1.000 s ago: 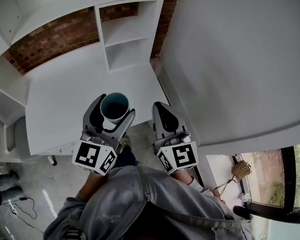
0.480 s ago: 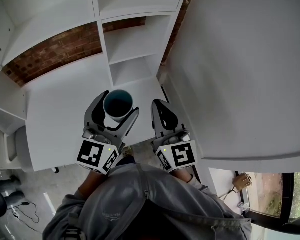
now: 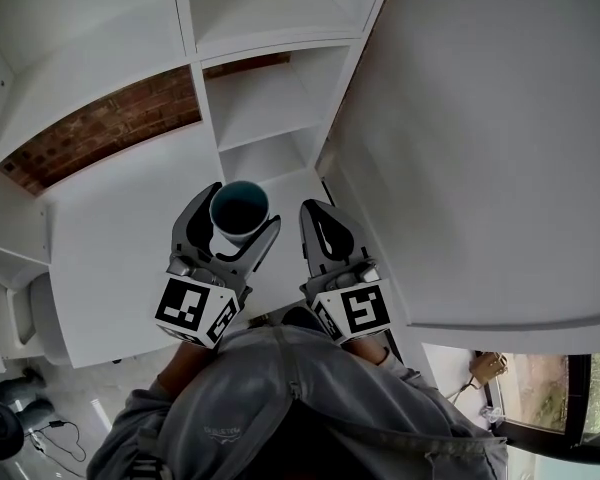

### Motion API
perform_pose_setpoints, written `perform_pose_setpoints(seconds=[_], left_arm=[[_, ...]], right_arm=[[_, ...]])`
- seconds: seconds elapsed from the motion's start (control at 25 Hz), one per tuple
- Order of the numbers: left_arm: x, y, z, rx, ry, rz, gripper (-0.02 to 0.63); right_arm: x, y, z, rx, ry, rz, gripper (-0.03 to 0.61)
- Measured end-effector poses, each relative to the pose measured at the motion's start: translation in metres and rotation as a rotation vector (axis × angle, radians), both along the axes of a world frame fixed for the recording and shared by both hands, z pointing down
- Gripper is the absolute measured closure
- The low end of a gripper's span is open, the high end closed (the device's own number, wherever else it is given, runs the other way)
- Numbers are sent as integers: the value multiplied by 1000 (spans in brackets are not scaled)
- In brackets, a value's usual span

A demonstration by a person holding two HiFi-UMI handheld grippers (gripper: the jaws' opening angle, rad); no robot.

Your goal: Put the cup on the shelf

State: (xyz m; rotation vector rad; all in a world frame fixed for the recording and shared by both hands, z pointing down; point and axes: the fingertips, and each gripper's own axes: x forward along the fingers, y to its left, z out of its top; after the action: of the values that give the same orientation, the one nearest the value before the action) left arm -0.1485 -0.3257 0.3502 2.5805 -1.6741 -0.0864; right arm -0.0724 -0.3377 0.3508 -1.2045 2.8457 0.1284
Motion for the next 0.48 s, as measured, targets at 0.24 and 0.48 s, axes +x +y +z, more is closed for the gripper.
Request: perform_pose_setpoints(seconds=[0.24, 0.48], left_arm=[[3, -17, -4, 4, 1, 9, 224], [7, -33, -11, 5, 15, -32, 224]], right_arm=[[-4, -18, -1, -11, 1, -24, 551], [-3, -37, -10, -5, 13, -71, 551]])
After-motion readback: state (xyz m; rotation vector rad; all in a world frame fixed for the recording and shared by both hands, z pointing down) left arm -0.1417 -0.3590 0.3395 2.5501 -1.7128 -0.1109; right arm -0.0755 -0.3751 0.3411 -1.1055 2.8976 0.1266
